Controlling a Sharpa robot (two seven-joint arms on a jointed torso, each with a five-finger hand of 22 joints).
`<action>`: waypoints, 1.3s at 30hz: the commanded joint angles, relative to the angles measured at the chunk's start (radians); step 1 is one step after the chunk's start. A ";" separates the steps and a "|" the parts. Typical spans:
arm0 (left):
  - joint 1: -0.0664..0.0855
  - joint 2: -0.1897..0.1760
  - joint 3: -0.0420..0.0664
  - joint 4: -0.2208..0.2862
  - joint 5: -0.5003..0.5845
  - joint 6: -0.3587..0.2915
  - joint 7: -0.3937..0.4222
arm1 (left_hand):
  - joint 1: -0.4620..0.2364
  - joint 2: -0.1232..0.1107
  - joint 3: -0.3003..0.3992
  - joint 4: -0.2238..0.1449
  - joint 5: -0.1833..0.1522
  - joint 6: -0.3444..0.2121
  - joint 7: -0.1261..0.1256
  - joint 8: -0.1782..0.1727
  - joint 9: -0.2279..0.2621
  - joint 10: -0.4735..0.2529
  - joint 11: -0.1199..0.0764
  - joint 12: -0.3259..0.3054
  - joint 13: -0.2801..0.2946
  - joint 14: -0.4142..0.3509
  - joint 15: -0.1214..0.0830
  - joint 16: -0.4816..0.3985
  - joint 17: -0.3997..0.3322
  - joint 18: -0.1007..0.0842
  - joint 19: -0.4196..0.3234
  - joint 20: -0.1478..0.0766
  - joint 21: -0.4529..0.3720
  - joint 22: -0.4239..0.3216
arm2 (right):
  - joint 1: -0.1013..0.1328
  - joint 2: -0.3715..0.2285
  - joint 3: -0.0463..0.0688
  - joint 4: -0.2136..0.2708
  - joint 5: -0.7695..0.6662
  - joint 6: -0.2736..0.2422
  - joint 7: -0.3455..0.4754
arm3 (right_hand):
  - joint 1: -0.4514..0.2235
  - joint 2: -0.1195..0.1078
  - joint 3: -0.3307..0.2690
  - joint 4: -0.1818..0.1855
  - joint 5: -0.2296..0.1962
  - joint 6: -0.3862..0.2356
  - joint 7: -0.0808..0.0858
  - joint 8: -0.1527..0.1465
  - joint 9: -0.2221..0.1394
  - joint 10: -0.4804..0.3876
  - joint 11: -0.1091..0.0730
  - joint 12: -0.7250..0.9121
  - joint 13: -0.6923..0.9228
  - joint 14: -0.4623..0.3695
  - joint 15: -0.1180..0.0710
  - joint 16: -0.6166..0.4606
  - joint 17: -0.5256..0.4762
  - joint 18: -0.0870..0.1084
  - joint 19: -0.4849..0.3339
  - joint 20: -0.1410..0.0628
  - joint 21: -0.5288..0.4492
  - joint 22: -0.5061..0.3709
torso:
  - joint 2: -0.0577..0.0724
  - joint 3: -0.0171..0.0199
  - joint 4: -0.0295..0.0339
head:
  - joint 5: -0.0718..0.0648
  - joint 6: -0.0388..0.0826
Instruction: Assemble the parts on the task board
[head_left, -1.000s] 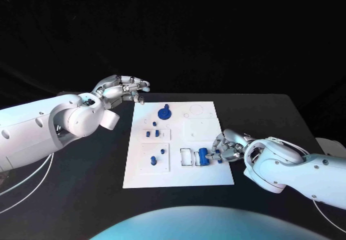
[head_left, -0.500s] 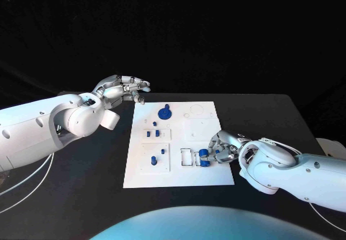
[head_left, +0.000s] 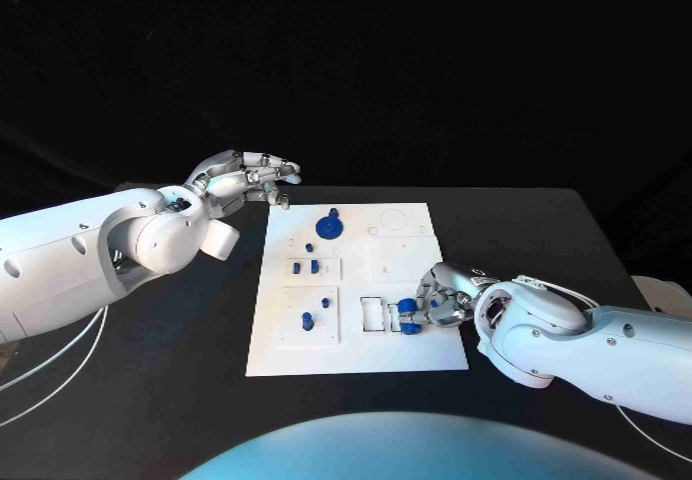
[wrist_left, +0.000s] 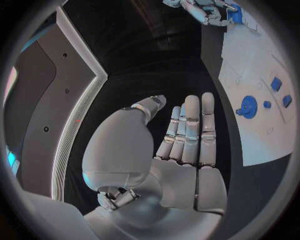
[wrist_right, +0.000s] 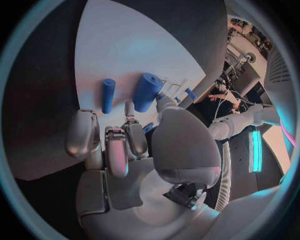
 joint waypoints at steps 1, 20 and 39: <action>0.001 0.001 0.001 0.004 -0.003 0.016 0.002 | -0.004 0.004 0.000 0.004 0.004 -0.007 -0.001 0.006 -0.002 -0.007 0.000 0.005 0.000 -0.006 -0.002 0.004 0.001 0.010 0.001 0.008 -0.005 -0.001 | -0.004 0.003 -0.002 -0.002 -0.028 0.074 -0.020 | -0.008 0.001 -0.006 0.001 -0.001 0.004 0.000 0.005 0.001 0.007 0.002 0.004 0.002 0.086 -0.009 0.004 0.172 -0.010 0.003 -0.006 0.001 0.005 | 0.001 0.0000 0.0005 | 0.000 0.000; 0.001 0.000 0.001 0.003 -0.008 0.019 0.001 | -0.002 0.004 0.000 0.003 0.006 -0.008 -0.002 0.007 -0.002 -0.008 0.000 0.006 0.000 -0.007 -0.002 0.004 0.001 0.010 0.001 0.008 -0.005 -0.001 | -0.014 -0.004 -0.001 0.003 -0.063 0.043 -0.031 | 0.066 0.015 0.031 0.000 0.089 0.029 -0.006 -0.005 0.004 0.033 -0.003 0.035 0.052 0.091 -0.013 0.011 0.197 -0.013 0.010 -0.009 0.012 0.021 | 0.001 0.0010 -0.0009 | 0.000 0.000; 0.000 0.011 0.000 -0.004 -0.009 0.016 0.006 | 0.000 0.006 0.001 0.003 0.010 -0.008 -0.002 0.009 -0.002 -0.010 0.000 0.008 0.000 -0.007 -0.002 0.004 0.001 0.010 0.002 0.008 -0.005 -0.002 | 0.009 -0.022 0.002 0.033 0.175 -0.144 0.034 | 0.098 0.052 0.137 -0.001 0.144 0.075 -0.026 -0.011 0.002 0.050 -0.022 0.051 0.082 0.093 -0.029 0.014 0.209 -0.012 0.011 -0.024 0.007 0.025 | -0.002 -0.0004 0.0004 | -0.008 0.000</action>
